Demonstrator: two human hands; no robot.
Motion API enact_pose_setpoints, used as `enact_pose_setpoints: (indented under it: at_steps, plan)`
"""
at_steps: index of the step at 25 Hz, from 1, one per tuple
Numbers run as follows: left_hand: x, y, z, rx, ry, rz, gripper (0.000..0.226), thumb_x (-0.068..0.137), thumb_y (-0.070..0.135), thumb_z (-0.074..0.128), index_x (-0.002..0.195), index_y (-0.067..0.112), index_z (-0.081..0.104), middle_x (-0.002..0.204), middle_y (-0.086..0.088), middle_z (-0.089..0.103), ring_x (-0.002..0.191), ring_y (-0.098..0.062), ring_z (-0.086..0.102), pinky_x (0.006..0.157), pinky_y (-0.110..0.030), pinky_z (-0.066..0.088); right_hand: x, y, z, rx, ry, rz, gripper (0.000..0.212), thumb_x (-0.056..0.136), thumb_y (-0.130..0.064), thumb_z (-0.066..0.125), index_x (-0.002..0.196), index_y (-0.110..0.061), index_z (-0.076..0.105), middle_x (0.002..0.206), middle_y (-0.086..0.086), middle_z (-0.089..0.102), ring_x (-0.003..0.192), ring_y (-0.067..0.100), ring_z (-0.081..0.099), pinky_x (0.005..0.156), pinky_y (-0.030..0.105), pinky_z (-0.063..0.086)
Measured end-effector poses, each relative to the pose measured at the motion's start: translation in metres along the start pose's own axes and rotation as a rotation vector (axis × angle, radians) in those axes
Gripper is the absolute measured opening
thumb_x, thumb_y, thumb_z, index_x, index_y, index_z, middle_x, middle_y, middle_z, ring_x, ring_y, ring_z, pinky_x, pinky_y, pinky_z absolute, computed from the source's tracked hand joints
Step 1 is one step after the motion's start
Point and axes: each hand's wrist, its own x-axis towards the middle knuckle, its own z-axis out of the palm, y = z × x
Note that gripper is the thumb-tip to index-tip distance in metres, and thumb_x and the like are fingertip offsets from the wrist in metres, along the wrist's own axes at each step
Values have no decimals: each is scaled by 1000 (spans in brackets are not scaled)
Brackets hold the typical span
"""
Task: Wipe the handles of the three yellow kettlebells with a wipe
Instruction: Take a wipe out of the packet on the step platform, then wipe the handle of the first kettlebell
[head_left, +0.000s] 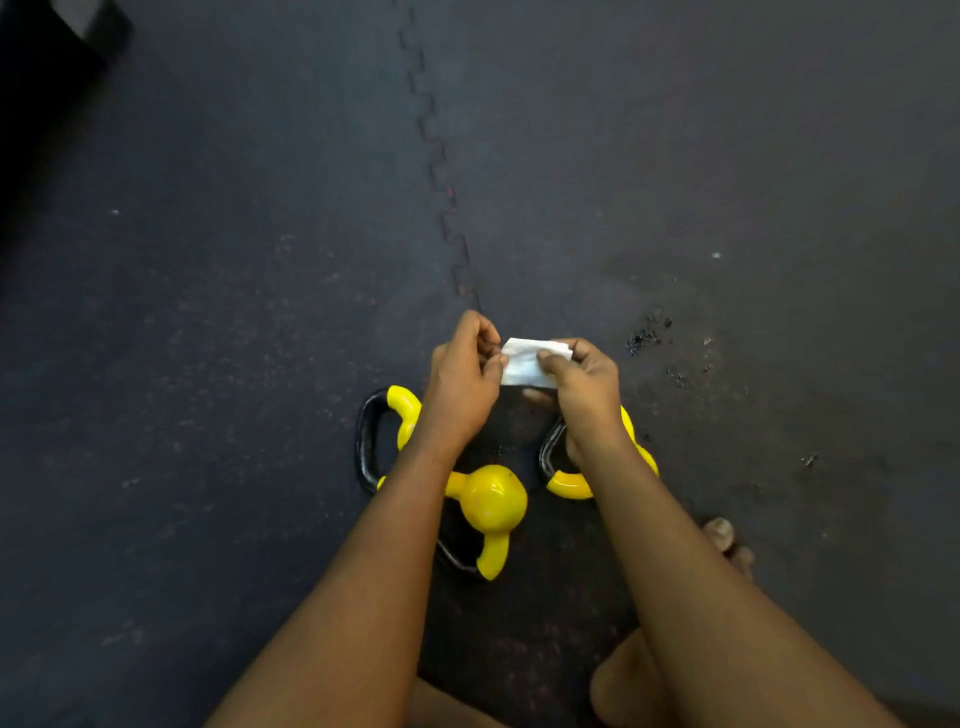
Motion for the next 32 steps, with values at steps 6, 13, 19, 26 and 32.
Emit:
enact_pose_setpoints:
  at_steps: [6, 13, 19, 26, 32]
  plan:
    - [-67, 34, -40, -52, 187, 197, 18, 78, 1, 62, 85, 13, 51, 76, 0, 60, 69, -16, 57, 65, -29, 45, -79, -19, 4, 4, -63, -231, 19, 89, 2, 54, 79, -14, 57, 81, 13, 63, 68, 22, 64, 45, 25, 55]
    - [-198, 114, -101, -53, 302, 378, 17, 76, 3, 65, 84, 12, 52, 77, -1, 62, 69, -17, 56, 68, -31, 46, -234, -58, -29, 23, -179, -457, 20, 90, 2, 53, 78, -13, 56, 76, 8, 62, 62, 15, 64, 49, 28, 57]
    - [-224, 145, -88, -25, 223, 441, 19, 78, 5, 67, 86, 14, 52, 78, 0, 61, 69, -17, 59, 69, -33, 50, -259, -70, -79, -7, -229, -546, 11, 91, 2, 54, 90, -8, 59, 86, 12, 62, 71, 18, 63, 51, 26, 57]
    - [-167, 89, -22, 88, 136, 128, 11, 89, 17, 61, 93, 7, 57, 89, -12, 65, 87, -30, 59, 70, -31, 39, -169, -32, -121, 1, -37, -464, 14, 90, 5, 56, 97, -2, 66, 88, 19, 64, 77, 29, 64, 57, 29, 58]
    - [-109, 24, 57, 326, -107, -234, 31, 91, 26, 58, 107, -1, 61, 113, -23, 64, 110, -39, 57, 87, -38, 45, -93, 19, -148, -10, 123, -339, 17, 89, 2, 58, 90, -10, 69, 88, 14, 68, 85, 30, 68, 66, 40, 60]
